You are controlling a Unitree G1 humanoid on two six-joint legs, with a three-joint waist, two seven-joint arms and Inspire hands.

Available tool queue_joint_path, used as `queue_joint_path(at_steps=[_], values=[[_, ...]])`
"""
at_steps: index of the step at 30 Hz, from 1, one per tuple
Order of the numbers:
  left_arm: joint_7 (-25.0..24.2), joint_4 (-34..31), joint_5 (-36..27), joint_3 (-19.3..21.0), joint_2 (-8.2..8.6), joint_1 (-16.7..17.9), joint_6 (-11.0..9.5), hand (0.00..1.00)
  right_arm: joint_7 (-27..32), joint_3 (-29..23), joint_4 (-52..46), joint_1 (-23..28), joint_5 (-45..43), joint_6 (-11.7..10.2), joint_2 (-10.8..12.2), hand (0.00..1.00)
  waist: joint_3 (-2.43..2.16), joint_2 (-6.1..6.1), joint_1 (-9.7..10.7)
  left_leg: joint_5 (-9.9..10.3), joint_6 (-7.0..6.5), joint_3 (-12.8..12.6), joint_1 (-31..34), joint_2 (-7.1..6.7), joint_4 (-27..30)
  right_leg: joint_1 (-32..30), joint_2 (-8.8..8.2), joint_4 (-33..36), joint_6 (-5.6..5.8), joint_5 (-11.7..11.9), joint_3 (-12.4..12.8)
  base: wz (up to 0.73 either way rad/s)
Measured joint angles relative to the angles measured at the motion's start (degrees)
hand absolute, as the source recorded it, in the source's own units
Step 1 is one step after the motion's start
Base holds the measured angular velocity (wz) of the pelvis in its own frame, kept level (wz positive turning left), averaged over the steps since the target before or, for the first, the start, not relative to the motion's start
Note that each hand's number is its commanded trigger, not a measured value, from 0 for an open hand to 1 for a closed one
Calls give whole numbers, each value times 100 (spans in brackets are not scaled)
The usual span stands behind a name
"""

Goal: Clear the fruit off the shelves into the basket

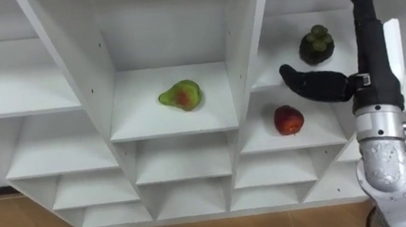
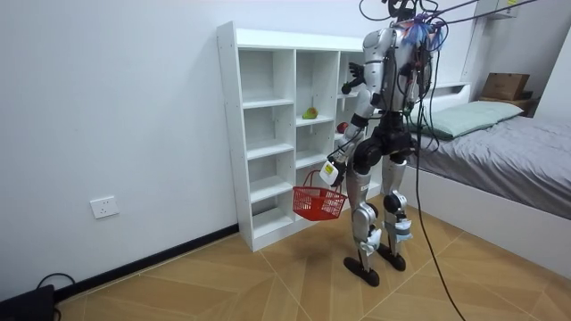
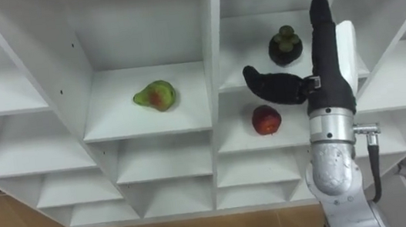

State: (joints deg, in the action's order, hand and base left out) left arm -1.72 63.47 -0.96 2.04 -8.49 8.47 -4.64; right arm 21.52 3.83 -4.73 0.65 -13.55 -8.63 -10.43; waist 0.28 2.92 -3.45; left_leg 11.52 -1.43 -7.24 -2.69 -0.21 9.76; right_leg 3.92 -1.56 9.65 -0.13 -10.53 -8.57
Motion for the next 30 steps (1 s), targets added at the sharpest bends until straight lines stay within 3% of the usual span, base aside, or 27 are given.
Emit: queue_joint_path(at_steps=[6,30], values=[[-45,-63,55,-10,-8,3,34,100,-113,-21,432,-298,32,-1,-197,0,6,-10,17,-3,-4,5,2,-1,6,7,-6,6,0,0,-25,0],[-249,-106,194,124,-23,1,109,100,-424,-196,1355,-536,333,45,-320,0,17,-46,-20,-26,-22,132,6,-36,-4,37,-40,-3,2,0,-160,1]])
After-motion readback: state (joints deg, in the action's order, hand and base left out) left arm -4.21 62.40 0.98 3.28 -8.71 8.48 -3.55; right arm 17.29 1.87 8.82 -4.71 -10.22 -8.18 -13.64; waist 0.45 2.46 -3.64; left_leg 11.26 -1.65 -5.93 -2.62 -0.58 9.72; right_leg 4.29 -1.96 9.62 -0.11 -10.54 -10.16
